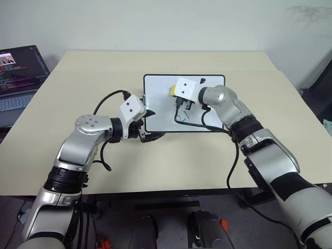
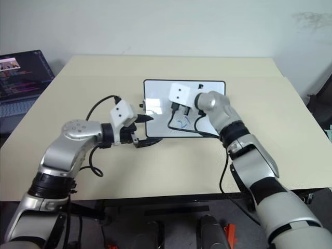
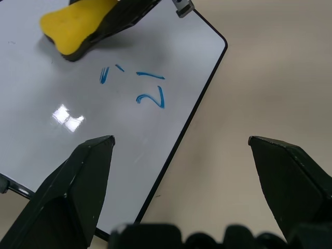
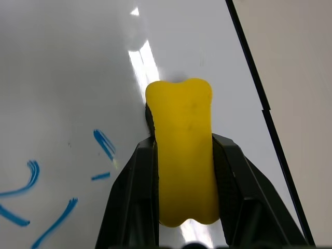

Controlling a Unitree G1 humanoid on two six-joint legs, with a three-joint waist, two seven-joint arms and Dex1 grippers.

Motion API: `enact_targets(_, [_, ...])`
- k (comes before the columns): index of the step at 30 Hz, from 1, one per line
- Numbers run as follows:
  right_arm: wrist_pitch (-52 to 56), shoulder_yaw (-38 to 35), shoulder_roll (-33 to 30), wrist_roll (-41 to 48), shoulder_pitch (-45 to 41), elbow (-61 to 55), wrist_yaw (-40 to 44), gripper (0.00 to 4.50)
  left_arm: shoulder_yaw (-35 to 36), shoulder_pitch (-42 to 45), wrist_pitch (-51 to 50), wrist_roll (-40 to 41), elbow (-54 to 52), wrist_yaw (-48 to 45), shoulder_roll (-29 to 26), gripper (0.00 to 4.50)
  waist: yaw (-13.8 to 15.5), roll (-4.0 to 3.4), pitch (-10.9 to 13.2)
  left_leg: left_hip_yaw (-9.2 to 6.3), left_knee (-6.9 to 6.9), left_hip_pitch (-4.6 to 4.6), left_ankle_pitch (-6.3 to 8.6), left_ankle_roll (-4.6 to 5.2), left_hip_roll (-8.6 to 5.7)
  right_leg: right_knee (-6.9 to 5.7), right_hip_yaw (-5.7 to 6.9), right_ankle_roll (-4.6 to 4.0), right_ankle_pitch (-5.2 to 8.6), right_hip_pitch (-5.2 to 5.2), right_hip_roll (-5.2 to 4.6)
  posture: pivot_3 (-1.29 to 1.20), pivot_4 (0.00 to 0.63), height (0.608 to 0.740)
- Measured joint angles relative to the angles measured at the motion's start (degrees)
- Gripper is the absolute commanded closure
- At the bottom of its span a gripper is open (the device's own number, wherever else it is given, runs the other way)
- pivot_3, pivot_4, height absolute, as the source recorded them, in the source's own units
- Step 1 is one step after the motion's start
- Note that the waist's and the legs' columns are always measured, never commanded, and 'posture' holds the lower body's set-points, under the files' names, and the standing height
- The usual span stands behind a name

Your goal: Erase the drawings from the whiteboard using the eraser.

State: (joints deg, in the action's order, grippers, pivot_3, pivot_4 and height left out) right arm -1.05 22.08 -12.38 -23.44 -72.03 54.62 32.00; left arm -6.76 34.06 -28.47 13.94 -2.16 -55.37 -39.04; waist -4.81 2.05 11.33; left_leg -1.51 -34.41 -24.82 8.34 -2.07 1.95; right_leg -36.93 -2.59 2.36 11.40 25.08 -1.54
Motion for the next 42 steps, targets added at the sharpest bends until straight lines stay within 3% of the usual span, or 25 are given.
enact_targets(10, [-2.5,0.5,-2.8,-0.2,0.8,0.0,1.2,3.45,0.0,0.0,0.0,0.0,0.0,0.0,0.0,0.0,0.2,0.01,0.0,-0.01,0.04,0.01,-0.01,0.0,0.0,-0.01,-0.02,-0.02,0.01,0.0,0.03,0.0,0.15,0.74])
enact_targets(25, [-2.8,0.4,-15.2,-0.1,12.9,-13.1,6.7,3.45,0.0,0.1,0.1,-0.1,0.2,-0.1,0.3,0.0,1.6,0.03,0.0,0.02,-0.44,0.07,0.0,0.0,-0.02,0.06,-0.02,-0.02,0.01,-0.29,-0.08,0.0,0.15,0.74])
enact_targets(31, [-0.1,0.3,-13.6,-0.2,12.4,-13.2,6.7,3.45,0.0,0.0,0.1,-0.1,0.2,-0.2,0.1,0.0,1.4,0.04,0.0,0.0,-0.45,0.12,0.02,-0.04,-0.05,0.12,0.01,-0.02,0.01,-0.3,-0.15,0.0,0.15,0.74])
enact_targets(42, [1.6,1.7,-1.5,-0.3,8.2,-8.1,4.5,3.46,0.0,0.0,0.1,-0.1,0.2,0.0,0.1,0.0,-0.8,0.02,0.0,-0.07,-0.37,0.24,-0.01,0.02,0.11,-0.14,0.02,-0.12,-0.1,-0.06,0.09,0.0,0.15,0.74])
